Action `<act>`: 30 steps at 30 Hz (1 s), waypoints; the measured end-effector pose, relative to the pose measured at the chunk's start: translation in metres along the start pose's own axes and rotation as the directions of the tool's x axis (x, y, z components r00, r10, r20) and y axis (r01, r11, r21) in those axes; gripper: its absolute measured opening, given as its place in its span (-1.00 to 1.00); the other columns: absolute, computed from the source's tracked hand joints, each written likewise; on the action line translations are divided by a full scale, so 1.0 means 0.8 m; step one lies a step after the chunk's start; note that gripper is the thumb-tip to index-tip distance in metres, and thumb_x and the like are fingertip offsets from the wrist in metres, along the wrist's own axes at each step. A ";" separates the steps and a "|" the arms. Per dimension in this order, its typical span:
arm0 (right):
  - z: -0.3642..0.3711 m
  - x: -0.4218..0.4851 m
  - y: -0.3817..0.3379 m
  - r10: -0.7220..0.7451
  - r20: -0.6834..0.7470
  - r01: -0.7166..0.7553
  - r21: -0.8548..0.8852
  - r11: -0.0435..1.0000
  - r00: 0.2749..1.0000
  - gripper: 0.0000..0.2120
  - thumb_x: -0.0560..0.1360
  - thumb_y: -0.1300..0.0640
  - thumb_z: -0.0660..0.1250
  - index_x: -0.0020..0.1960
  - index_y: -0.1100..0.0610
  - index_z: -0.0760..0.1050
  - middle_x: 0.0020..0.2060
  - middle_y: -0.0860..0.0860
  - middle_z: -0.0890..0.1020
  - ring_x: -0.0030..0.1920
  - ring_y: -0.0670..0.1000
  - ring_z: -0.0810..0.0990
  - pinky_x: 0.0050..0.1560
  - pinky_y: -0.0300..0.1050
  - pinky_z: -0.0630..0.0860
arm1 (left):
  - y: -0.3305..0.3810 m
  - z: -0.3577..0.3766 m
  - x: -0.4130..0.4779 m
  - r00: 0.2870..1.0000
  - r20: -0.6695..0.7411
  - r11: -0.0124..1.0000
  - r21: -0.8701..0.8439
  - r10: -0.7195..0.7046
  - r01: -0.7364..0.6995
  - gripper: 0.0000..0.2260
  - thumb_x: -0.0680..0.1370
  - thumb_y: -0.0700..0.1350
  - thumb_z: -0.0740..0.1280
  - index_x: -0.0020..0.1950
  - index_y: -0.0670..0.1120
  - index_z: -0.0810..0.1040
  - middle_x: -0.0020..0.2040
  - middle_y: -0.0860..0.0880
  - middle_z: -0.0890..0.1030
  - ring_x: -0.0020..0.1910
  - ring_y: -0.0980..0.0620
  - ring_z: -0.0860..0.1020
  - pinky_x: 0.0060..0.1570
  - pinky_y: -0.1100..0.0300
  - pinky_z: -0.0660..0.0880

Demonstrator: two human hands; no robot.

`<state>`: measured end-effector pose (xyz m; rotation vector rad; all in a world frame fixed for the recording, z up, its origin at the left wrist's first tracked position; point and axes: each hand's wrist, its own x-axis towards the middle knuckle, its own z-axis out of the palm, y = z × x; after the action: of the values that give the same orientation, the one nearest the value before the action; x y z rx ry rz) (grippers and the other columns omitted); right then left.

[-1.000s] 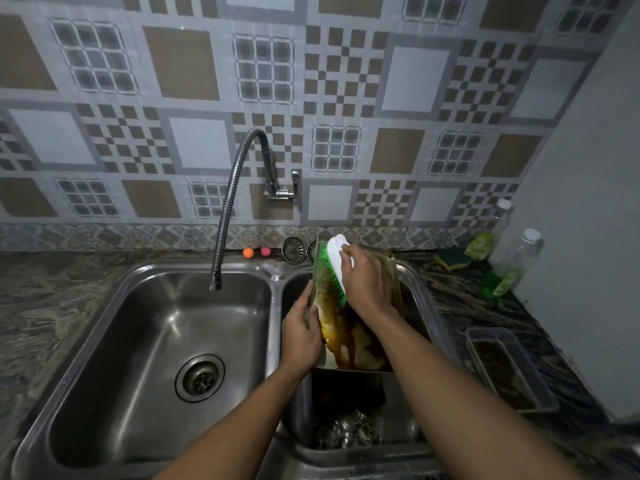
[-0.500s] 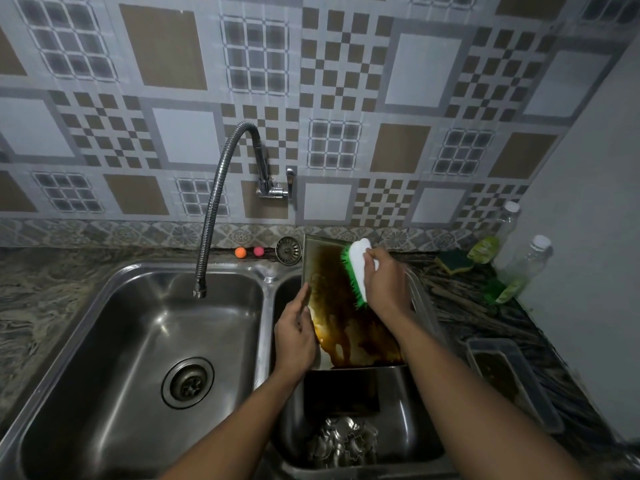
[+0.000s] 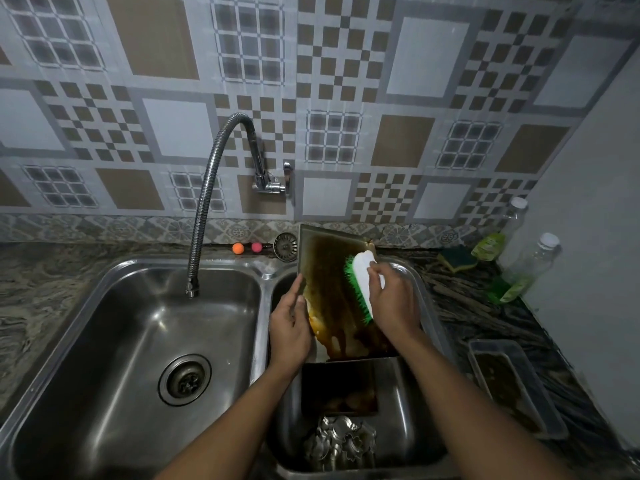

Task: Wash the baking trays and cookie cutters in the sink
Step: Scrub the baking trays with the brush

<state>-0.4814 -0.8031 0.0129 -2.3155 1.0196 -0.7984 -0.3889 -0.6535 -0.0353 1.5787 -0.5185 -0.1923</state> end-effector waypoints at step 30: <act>0.030 -0.070 -0.027 -0.298 -0.063 0.304 0.245 0.921 0.953 -0.71 0.61 -0.03 0.17 0.14 0.09 0.57 0.03 -0.03 0.65 0.05 -0.07 0.61 -0.05 -0.09 0.57 | 0.025 0.008 0.037 0.994 -0.053 0.993 -0.074 0.093 -0.097 -0.64 0.67 -0.28 0.13 0.46 -0.12 0.41 0.37 0.05 0.48 0.29 0.39 0.43 0.25 0.46 0.36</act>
<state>-0.4854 -0.7419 -0.0085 -2.2687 0.5357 -1.0142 -0.3699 -0.6716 -0.0107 1.4772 -0.5399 -0.0993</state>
